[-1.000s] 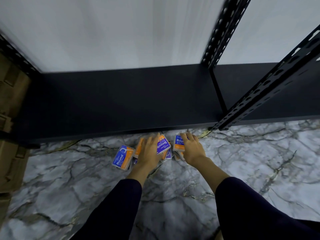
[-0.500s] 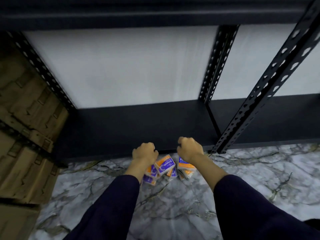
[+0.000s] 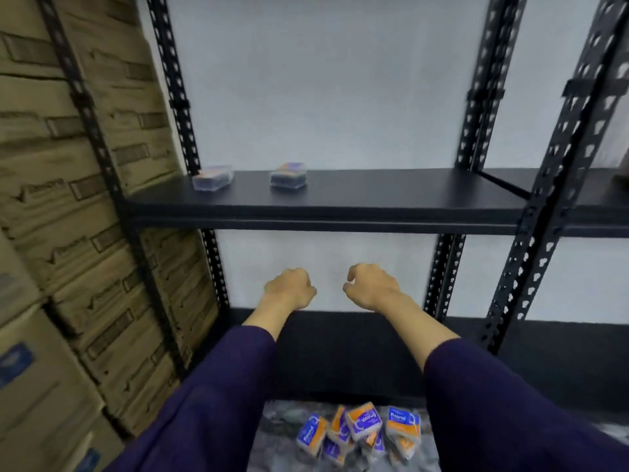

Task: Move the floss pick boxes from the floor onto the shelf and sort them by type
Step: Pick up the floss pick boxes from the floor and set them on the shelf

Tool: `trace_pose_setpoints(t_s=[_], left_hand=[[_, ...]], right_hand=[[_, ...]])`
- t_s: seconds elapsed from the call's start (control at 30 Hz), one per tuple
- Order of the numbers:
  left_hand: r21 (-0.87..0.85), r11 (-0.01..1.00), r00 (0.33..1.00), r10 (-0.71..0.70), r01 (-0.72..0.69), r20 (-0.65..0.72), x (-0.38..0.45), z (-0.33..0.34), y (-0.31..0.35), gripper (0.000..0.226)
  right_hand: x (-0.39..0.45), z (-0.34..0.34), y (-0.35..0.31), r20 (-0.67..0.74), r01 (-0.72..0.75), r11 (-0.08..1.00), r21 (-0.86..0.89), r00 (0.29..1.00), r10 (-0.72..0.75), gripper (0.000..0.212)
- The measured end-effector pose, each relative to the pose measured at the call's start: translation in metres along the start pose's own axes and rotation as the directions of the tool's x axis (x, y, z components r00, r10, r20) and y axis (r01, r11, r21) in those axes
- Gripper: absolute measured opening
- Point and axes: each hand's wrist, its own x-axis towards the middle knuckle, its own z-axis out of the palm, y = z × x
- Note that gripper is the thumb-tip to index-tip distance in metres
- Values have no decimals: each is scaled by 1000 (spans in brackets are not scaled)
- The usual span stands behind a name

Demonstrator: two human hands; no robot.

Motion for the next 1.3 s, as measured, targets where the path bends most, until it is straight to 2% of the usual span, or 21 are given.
trace_pose_setpoints(t_s=[0.17,0.37,0.43,0.53,0.7,0.93,1.03,1.2,1.3], left_hand=[[-30,1000,992,4,-8,-127,-18,-69,-11,16],[-74,997,965,-35,17,-259,-21,-118,-29,22],[-56,998,955,-44,29,-295,-16,-131,-36,22],[-38,998,944,-68,59,-324,-3,-148,-47,21],[13,995,935,-85,96,-345,35,-168,-65,24],[86,986,911,-98,144,-401,107,-170,-93,28],[138,976,889,-91,170,-449,140,-164,-112,34],[111,971,848,-127,213,-515,181,-155,-143,60],[46,968,834,-186,245,-519,201,-153,-158,78]], right_hand=[[-3,-52,-54,-108,99,995,22,989,-96,28],[12,-85,-103,-178,211,977,37,963,-201,20],[23,-90,-115,-178,237,971,24,957,-229,15],[43,-94,-131,-183,264,964,11,949,-258,21],[88,-92,-147,-183,296,955,-4,939,-292,17],[163,-73,-152,-238,324,946,-26,917,-320,20],[193,-64,-148,-300,306,951,-35,905,-302,25],[235,-45,-131,-330,242,968,-69,910,-251,54],[253,-38,-122,-369,238,971,19,904,-214,60]])
